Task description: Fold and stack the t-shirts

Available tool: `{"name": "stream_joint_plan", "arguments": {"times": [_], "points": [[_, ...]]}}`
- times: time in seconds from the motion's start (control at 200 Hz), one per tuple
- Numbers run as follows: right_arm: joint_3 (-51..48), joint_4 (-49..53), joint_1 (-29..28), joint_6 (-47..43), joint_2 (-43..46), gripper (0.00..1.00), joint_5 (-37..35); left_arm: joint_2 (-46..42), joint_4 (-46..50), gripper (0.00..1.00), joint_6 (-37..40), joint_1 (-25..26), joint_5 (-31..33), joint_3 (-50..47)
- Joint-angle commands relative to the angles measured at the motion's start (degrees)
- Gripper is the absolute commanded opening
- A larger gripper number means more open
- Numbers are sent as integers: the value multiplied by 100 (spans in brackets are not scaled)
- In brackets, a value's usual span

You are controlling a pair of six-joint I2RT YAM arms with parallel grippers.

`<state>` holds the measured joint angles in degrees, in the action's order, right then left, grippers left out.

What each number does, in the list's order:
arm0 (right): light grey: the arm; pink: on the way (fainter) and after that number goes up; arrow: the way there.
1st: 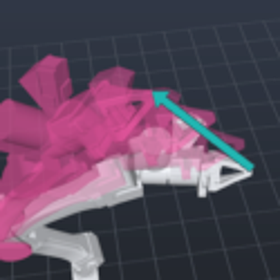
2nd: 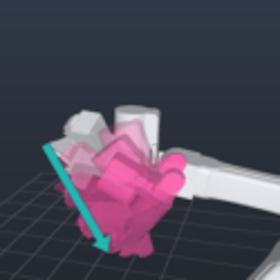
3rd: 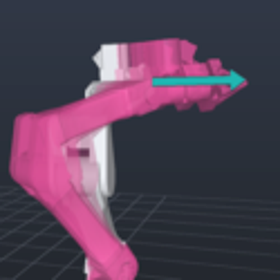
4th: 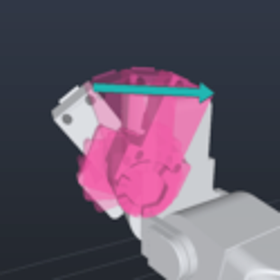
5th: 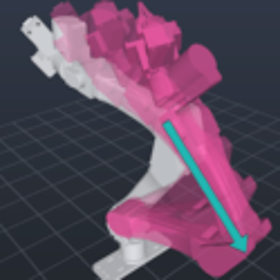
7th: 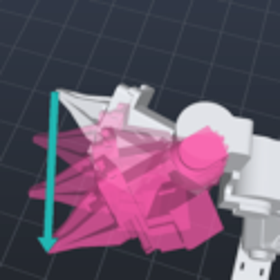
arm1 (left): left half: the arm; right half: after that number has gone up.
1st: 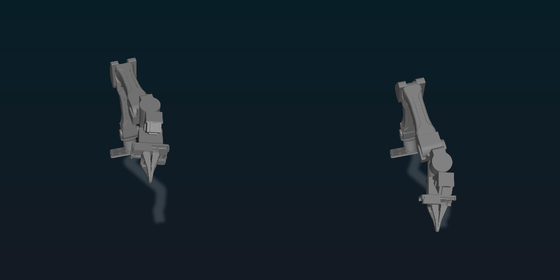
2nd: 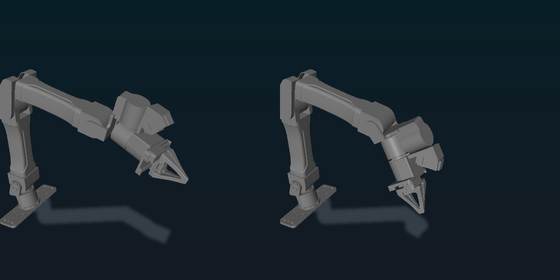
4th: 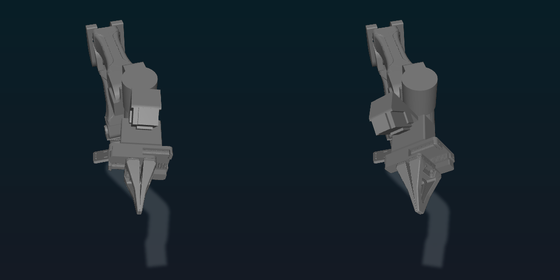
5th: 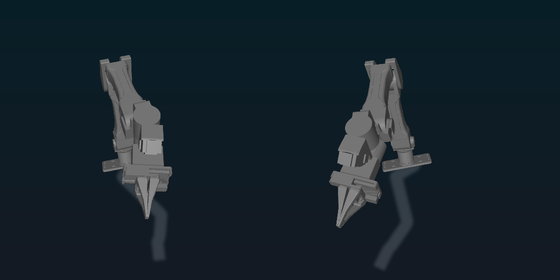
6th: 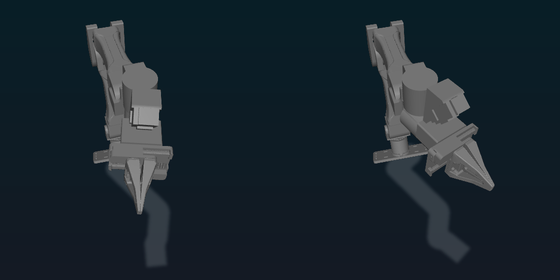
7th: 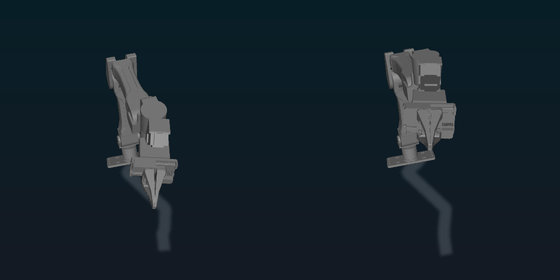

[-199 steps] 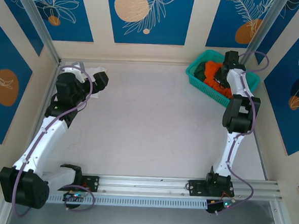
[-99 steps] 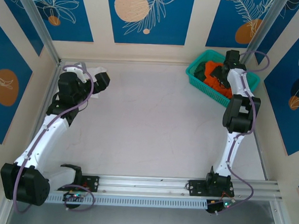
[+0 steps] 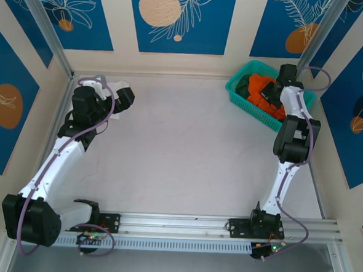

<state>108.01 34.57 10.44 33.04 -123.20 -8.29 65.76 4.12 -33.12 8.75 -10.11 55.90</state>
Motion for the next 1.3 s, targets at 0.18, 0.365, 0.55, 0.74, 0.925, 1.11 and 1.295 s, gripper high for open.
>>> {"name": "stream_joint_plan", "arguments": {"times": [0.18, 0.365, 0.55, 0.74, 0.925, 1.11, 1.295], "points": [[-1230, -1620, -394, 627, 2229, 0, 594, 43, 8, 100, -108, 41, -149, 188], [-1091, -2065, -1151, 349, 3200, 0, 312, 82, -34, 100, -166, 39, -210, 171], [742, -1719, -2219, -548, 3262, 0, 118, 103, -43, 100, -159, 62, -237, 175], [5247, 52, -2768, -949, 1720, 0, 927, 172, -22, 100, -166, 81, -296, 210], [3661, -550, -3088, -925, 2640, 0, 952, 104, -18, 100, -156, 100, -272, 220], [1911, 64, -3119, -945, 2708, 13, 909, 61, 156, 100, -136, 127, 22, 215], [-395, 835, -2518, -72, 2719, 55, 131, 185, 882, 100, -221, 146, 958, 296]]}}
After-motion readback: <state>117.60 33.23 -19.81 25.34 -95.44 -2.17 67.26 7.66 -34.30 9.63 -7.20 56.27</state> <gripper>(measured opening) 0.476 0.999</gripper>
